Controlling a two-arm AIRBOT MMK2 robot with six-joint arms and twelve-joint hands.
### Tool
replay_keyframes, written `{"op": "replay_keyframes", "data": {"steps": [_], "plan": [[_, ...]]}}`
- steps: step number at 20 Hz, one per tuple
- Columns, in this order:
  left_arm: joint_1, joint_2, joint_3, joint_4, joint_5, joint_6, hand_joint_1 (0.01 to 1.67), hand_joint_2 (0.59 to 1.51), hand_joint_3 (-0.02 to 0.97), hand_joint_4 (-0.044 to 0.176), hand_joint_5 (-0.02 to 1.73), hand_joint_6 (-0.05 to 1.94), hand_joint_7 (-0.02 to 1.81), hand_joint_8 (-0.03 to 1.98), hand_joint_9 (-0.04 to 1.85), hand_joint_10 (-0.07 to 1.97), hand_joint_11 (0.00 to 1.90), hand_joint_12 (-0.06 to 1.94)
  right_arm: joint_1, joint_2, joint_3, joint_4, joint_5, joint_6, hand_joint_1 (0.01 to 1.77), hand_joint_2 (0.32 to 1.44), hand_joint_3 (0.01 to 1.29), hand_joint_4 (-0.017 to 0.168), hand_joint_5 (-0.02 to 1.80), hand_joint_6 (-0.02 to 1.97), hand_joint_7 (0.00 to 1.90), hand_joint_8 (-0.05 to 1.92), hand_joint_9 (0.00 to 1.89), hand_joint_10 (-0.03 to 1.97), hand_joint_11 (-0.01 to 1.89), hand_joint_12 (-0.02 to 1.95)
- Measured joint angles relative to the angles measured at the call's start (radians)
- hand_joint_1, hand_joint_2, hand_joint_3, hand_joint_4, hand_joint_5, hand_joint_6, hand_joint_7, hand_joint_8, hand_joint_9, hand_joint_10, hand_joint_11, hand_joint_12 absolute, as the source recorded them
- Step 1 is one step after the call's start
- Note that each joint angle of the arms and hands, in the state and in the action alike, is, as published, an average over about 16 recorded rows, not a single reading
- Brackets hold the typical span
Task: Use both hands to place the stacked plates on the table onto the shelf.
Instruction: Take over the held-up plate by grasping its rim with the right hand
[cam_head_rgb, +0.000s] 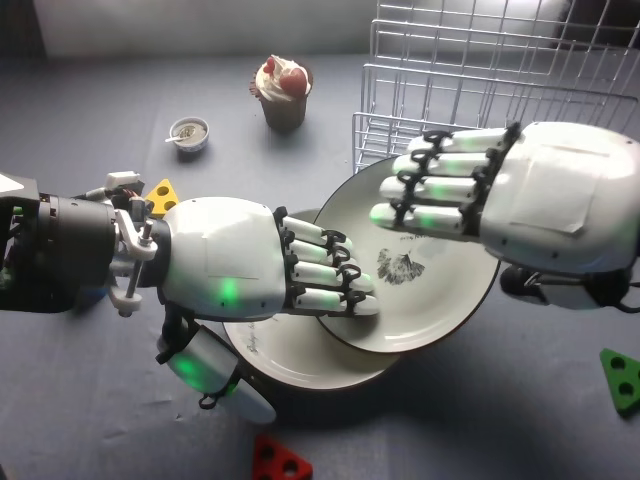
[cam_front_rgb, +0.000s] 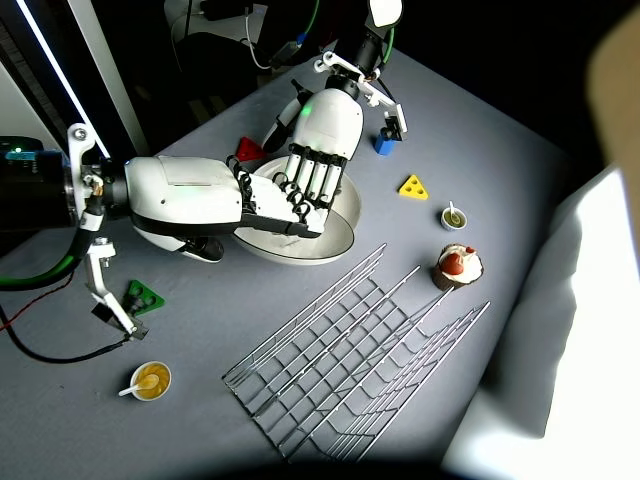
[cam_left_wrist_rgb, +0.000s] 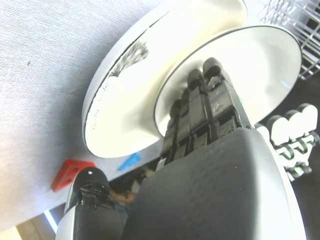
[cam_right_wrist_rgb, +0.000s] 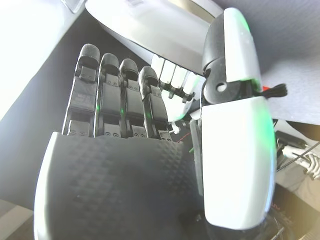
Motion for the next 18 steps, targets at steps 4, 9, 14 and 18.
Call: {"op": "replay_keyframes", "data": {"steps": [4, 9, 14, 18], "plan": [[-0.001, -0.002, 0.003, 0.002, -0.002, 0.0, 0.03, 1.069, 0.003, -0.007, 0.1, -0.02, 0.12, -0.02, 0.19, 0.01, 0.2, 0.01, -0.009, -0.039, 0.027, 0.013, -0.003, -0.014, 1.21, 0.98, 0.01, 0.004, 0.23, 0.02, 0.21, 0.01, 0.22, 0.0, 0.26, 0.04], [-0.002, -0.005, 0.009, 0.002, -0.003, 0.0, 0.03, 1.069, 0.003, -0.007, 0.1, -0.02, 0.12, -0.01, 0.19, 0.0, 0.2, 0.01, -0.014, -0.088, 0.066, 0.031, -0.002, -0.033, 1.24, 0.99, 0.01, 0.004, 0.3, 0.01, 0.28, 0.01, 0.29, 0.0, 0.32, 0.05], [-0.002, -0.009, 0.012, -0.001, -0.003, 0.0, 0.03, 1.069, 0.003, -0.007, 0.1, -0.02, 0.12, -0.01, 0.2, 0.0, 0.2, 0.01, -0.015, -0.122, 0.096, 0.045, -0.001, -0.048, 1.28, 0.99, 0.02, 0.004, 0.44, 0.01, 0.42, 0.01, 0.44, 0.0, 0.45, 0.09], [-0.003, -0.01, 0.014, -0.008, -0.006, -0.002, 0.03, 1.069, 0.003, -0.007, 0.1, -0.03, 0.12, -0.01, 0.21, 0.0, 0.21, 0.01, -0.011, -0.131, 0.098, 0.049, 0.005, -0.054, 1.37, 0.99, 0.02, 0.004, 0.6, 0.06, 0.58, 0.03, 0.6, 0.02, 0.57, 0.19]]}}
